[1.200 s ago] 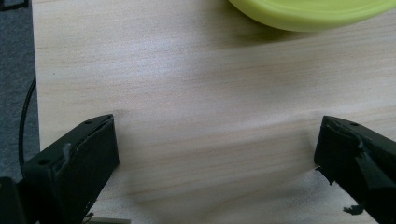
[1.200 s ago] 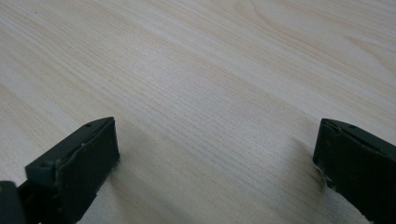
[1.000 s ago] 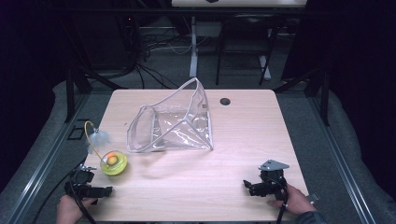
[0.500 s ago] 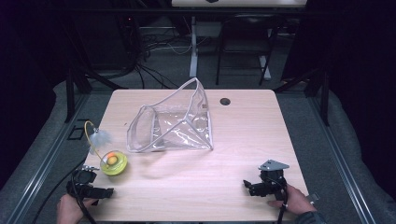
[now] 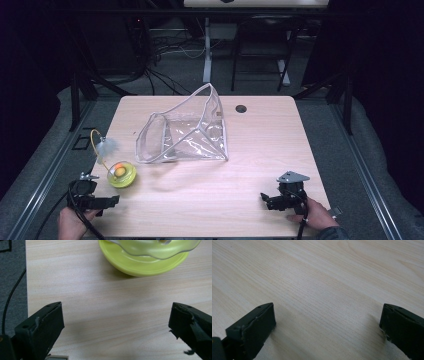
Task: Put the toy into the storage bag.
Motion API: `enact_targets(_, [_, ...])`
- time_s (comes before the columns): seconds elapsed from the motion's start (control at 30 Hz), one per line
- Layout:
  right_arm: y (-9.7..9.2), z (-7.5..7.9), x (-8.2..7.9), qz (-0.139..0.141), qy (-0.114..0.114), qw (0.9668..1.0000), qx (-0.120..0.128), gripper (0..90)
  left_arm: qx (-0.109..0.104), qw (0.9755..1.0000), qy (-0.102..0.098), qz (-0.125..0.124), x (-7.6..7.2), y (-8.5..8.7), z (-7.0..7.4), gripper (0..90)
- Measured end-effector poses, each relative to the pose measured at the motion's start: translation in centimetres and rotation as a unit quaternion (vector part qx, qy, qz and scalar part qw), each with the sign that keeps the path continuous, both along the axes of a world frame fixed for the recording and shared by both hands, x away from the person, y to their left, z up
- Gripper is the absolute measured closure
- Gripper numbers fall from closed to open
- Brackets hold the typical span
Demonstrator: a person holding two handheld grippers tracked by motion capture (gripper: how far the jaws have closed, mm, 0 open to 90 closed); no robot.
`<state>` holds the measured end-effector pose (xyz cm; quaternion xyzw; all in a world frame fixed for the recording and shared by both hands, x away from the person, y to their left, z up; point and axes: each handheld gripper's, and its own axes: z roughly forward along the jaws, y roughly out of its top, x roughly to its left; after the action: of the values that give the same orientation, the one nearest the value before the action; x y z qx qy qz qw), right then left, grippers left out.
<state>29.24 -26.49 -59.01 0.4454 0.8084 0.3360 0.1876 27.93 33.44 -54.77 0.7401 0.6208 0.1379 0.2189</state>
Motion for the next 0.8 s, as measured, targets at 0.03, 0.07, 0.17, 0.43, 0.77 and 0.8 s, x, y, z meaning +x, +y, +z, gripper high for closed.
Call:
enact_targets(0.03, [0.0,0.0,0.0,0.0,0.0,1.0,0.001,0.0,-0.003,1.0,-0.001,-0.003,0.0,0.0,0.1,0.0])
enact_targets(0.07, [0.0,0.0,0.0,0.0,0.0,1.0,0.001,0.0,-0.003,1.0,-0.001,-0.003,0.0,0.0,0.1,0.0])
enact_targets(0.17, [0.0,0.0,0.0,0.0,0.0,1.0,0.0,0.0,-0.007,1.0,-0.005,-0.003,0.0,-0.1,0.5,0.0])
enact_targets(0.43, [0.0,0.0,0.0,0.0,0.0,1.0,0.002,0.0,-0.023,0.9995,-0.009,-0.018,0.0,-0.3,1.7,0.0])
enact_targets(0.77, [0.0,0.0,0.0,0.0,0.0,1.0,0.0,0.0,-0.033,0.9981,-0.034,-0.039,0.2,-0.9,4.7,0.0])
enact_targets(0.8, [0.0,0.0,0.0,0.0,0.0,1.0,0.0,0.0,-0.034,0.9979,-0.036,-0.041,0.3,-1.0,5.0,0.0])
